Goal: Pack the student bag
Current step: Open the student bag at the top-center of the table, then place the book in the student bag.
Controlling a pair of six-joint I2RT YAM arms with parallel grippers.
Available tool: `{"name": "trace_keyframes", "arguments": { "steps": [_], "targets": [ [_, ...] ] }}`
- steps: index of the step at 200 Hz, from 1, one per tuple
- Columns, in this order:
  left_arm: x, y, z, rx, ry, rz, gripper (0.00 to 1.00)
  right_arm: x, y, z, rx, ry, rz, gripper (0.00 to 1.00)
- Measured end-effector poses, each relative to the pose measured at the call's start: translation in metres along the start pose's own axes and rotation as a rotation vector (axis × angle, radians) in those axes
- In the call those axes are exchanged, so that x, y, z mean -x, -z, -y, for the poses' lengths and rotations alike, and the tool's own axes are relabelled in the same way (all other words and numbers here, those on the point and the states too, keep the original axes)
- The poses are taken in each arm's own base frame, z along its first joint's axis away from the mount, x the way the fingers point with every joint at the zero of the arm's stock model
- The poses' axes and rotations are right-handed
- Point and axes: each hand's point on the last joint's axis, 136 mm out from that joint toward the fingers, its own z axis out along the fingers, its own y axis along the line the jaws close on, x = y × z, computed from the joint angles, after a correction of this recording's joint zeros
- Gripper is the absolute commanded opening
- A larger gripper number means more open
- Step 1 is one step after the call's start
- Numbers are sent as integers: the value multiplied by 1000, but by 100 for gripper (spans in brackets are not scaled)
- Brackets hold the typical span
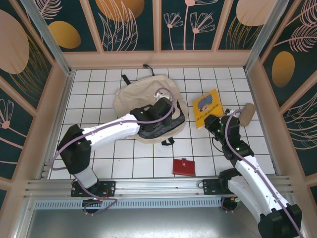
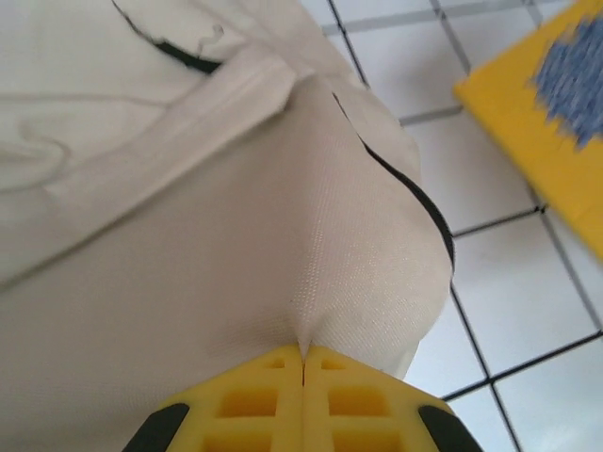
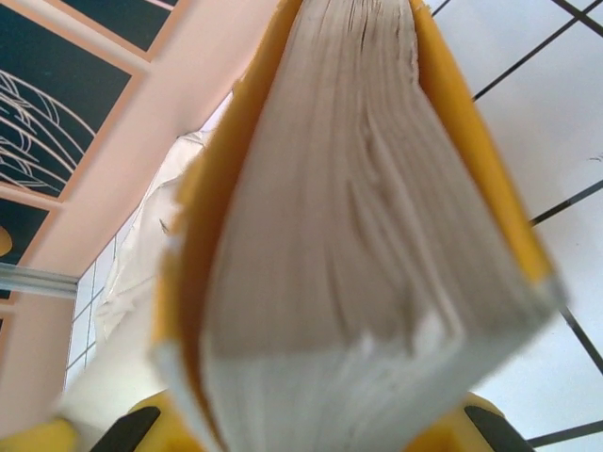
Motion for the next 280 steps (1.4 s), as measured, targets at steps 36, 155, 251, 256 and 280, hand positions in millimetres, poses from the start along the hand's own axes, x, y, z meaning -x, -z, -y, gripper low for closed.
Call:
{"name": "trace_keyframes", "arguments": {
  "steps": [36,155,251,256,280],
  "targets": [
    [43,15,-19,-4,78,110,0,-14,4,-14,82,19,-83,0],
    [95,28,-22,-14,149,270,0,-116,14,-62,430,-77,-464,0],
    [95,29,-20,-27,138,264,0,-127,-27,-88,461,-125,-461,0],
    [95,30,-20,-28,138,265,0,-127,-31,-90,459,-129,-457,0],
    [93,32,-20,-35,138,262,0,-125,-48,-101,453,-131,-436,0]
  ]
}}
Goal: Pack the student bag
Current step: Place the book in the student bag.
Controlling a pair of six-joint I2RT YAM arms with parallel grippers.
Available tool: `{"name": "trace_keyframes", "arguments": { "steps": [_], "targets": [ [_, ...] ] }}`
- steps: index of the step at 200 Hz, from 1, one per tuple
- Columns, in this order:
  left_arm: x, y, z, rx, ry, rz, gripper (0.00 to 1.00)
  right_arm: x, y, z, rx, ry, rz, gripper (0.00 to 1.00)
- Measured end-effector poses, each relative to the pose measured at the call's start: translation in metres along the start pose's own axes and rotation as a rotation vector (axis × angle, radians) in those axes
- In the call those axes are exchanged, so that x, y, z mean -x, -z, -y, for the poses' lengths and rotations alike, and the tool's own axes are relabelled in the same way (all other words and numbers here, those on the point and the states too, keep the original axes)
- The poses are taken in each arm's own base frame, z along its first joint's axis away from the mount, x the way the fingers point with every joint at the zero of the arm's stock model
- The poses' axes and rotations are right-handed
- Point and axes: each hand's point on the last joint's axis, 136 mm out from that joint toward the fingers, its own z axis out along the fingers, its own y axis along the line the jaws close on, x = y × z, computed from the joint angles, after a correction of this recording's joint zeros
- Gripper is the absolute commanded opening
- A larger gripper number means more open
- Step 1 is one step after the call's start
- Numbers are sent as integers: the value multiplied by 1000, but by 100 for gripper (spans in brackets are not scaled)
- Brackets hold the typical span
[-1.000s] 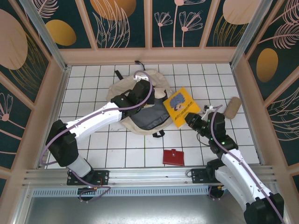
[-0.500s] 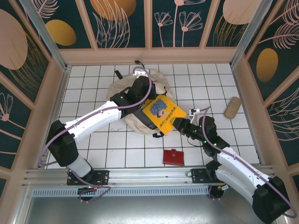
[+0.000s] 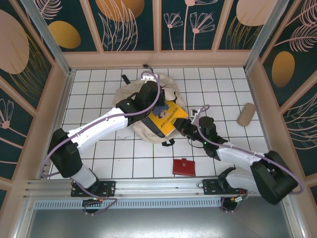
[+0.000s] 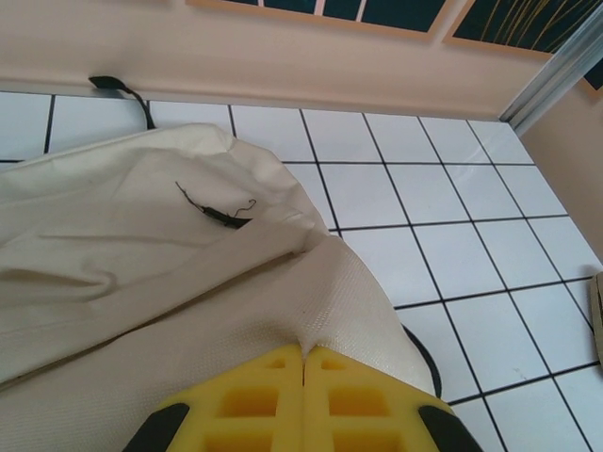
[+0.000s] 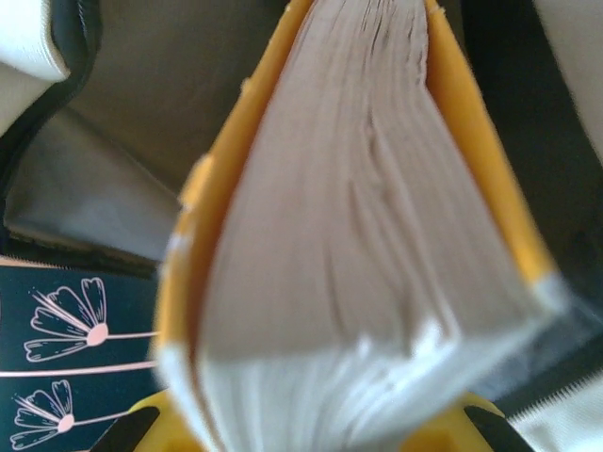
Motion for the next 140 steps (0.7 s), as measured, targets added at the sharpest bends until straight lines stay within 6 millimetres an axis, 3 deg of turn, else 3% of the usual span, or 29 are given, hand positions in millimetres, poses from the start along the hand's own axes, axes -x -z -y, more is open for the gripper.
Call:
{"name": "trace_keyframes", "arguments": {
  "steps": [45,94,140],
  "targets": [
    [1,7,-1,-10,3,2,0,21,-45,-21,33,9,52,0],
    [2,10,-1,-17,6,5,0,30,-96,10,-58,-44,130,0],
    [3,12,1,-25,8,6,0,51,-132,3,-65,-86,219,0]
  ]
}}
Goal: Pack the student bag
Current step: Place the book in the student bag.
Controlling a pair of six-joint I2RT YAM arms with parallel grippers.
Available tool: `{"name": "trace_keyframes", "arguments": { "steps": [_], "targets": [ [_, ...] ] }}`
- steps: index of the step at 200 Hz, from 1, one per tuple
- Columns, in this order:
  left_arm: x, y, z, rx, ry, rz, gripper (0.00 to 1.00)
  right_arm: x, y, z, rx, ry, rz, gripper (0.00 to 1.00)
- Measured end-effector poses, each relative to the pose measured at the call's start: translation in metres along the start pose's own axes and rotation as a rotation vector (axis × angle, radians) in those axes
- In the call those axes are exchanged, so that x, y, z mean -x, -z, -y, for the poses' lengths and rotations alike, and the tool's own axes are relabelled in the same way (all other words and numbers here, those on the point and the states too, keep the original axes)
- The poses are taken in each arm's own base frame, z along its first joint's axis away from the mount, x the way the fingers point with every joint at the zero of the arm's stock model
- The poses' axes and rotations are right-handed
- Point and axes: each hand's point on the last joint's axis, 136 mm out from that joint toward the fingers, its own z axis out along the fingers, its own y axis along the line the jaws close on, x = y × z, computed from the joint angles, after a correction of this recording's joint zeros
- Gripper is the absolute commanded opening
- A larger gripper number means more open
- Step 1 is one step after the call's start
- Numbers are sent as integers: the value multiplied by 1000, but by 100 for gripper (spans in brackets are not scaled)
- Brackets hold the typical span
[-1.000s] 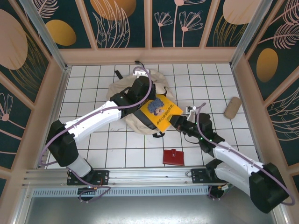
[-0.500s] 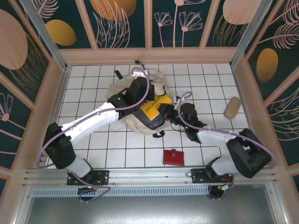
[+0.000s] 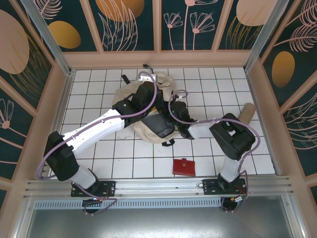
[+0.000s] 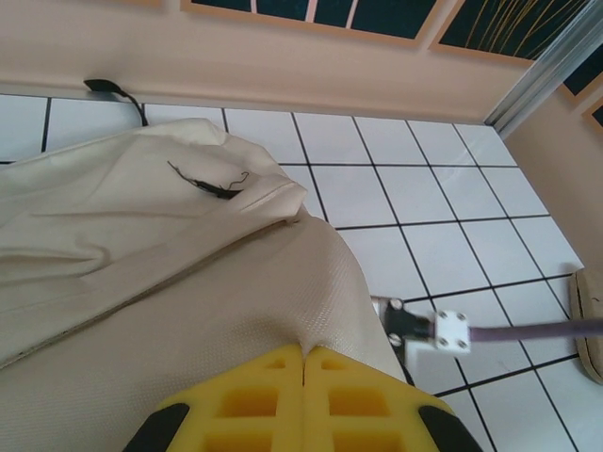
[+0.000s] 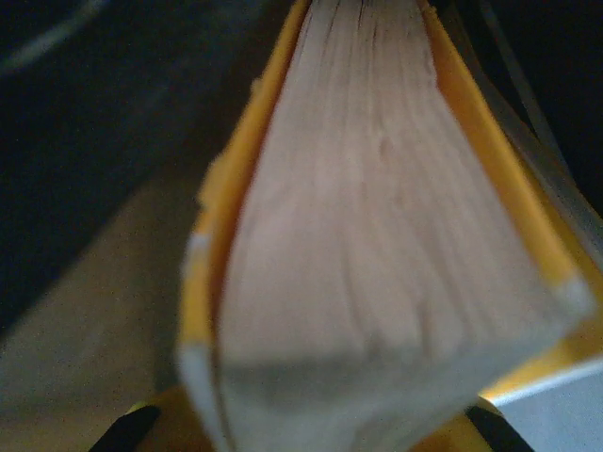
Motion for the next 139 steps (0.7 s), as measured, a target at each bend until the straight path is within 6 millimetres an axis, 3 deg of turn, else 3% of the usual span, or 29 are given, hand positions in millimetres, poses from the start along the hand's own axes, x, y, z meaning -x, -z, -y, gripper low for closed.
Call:
{"name": "trace_keyframes", "arguments": {
  "steps": [28,38,57,88,109,139],
  "targets": [
    [1,2,0,0,0,1,0,7,-22,0,-12,-46,22,0],
    [1,3,0,0,0,1,0,8,-27,0,-15,-59,23,4],
    [2,4,0,0,1,3,0,8,-33,1,-24,-74,20,29],
    [1,4,-1,2,-1,-1,0,3,-33,17,-93,-84,-32,58],
    [0,4,-2,4,-2,-4,0,3,-27,30,-151,-93,-65,73],
    [0,4,-2,7,-3,-3,0,-2,0,30,-196,-85,-112,81]
  ]
}}
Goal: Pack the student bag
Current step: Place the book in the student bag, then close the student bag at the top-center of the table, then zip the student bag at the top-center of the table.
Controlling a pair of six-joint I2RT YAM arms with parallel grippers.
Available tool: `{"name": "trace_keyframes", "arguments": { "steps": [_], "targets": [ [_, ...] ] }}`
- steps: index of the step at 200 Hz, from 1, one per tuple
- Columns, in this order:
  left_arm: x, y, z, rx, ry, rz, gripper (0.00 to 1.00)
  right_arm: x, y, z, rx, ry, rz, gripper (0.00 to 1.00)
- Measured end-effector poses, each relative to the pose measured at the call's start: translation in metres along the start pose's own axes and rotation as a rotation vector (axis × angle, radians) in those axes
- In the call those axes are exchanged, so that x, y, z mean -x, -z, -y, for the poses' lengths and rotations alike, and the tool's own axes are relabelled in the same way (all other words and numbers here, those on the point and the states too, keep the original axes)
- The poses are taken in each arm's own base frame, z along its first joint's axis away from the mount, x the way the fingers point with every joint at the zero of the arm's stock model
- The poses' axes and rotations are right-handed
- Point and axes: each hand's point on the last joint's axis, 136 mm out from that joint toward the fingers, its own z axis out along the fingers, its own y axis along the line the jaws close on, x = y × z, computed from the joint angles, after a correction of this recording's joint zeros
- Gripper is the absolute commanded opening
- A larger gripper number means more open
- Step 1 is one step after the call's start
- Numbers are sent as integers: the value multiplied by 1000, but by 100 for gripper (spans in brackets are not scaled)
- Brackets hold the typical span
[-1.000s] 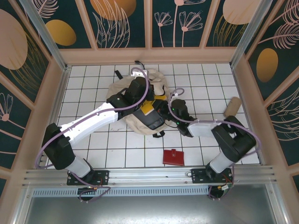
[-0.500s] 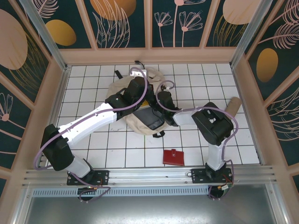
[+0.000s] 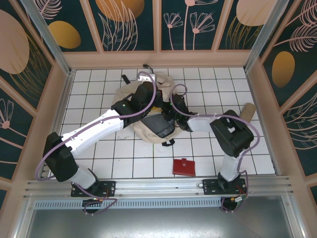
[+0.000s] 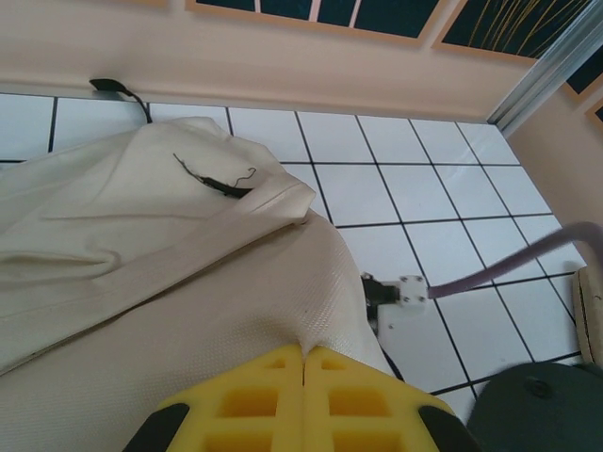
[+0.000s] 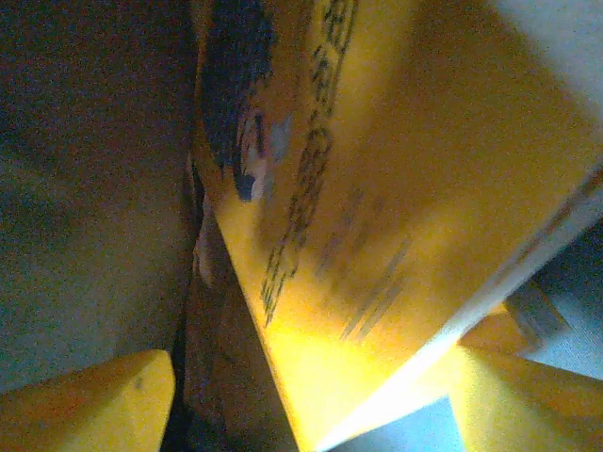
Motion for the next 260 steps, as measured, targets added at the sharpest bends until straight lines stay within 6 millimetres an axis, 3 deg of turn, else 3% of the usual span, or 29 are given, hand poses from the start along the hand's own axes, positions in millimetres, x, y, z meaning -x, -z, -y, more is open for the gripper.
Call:
{"name": "trace_keyframes", "arguments": {
  "steps": [33,58,68,77,82,108,130,164,191,207,228,260],
  "targets": [
    [0,0,0,1,0,0,0,-13,33,5,-24,33,-54,81],
    [1,-1,-2,0,3,-2,7,-21,57,25,-82,62,-81,80],
    [0,-1,-1,-7,6,-7,21,-23,67,36,-114,73,-81,80],
    [0,-1,0,-17,9,-12,44,-23,78,45,-144,82,-73,80],
    [0,-1,1,-25,19,-13,52,-22,84,50,-160,88,-64,79],
    [-1,1,3,-67,55,-33,70,-4,119,61,-204,139,20,79],
    [-3,10,-10,-68,83,-38,79,20,145,59,-209,170,121,77],
    [-15,20,-59,-3,162,-45,81,52,166,73,-257,202,202,73],
    [-52,15,-114,89,253,-107,78,46,165,73,-256,269,147,72],
    [-88,12,-147,148,309,-175,73,40,161,62,-230,312,106,67],
    [-124,12,-174,192,370,-256,67,32,154,42,-227,388,74,65],
    [-130,5,-187,195,440,-274,58,16,142,2,-248,551,48,59]
  ]
}}
